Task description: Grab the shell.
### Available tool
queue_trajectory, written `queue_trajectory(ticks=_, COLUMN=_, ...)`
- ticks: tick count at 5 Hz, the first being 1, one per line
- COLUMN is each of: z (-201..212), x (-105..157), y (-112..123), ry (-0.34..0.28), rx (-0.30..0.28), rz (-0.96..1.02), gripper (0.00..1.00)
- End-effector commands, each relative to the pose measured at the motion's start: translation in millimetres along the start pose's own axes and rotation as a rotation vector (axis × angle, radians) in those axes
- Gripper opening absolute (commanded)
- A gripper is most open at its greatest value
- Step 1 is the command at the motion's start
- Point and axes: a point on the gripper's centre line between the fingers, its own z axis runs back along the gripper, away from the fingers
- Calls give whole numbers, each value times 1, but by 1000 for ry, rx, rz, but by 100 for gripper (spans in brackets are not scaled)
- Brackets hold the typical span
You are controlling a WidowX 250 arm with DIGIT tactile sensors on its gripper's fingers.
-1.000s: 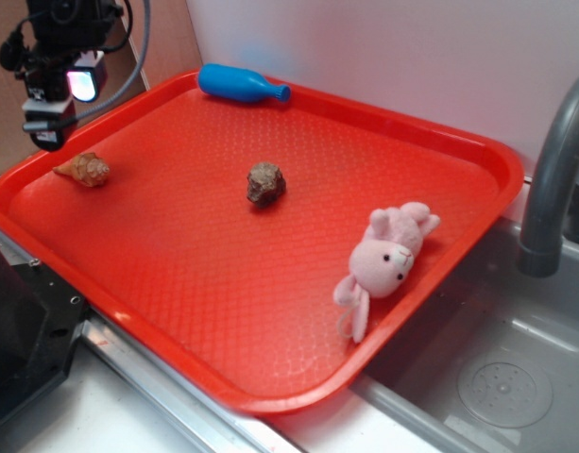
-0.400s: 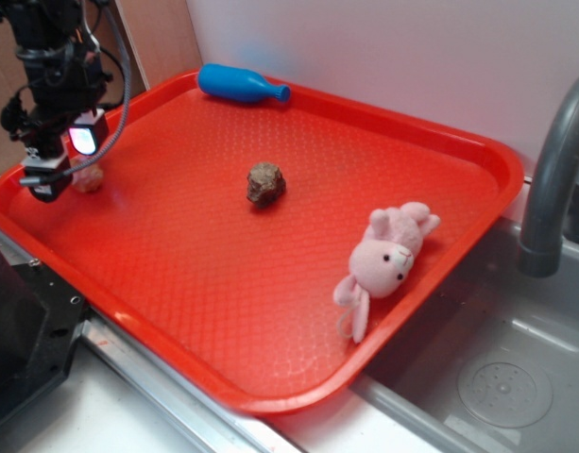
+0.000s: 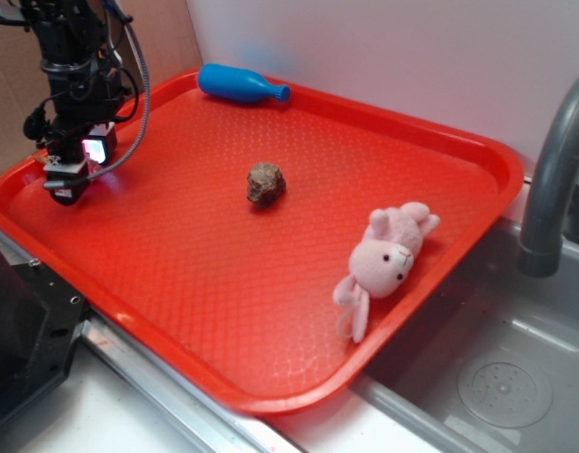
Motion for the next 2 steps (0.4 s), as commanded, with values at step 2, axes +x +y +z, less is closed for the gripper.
queue_trajectory(ticks=2, z=52, x=11, y=-23, ry=121, rx=21, rz=166, gripper=0)
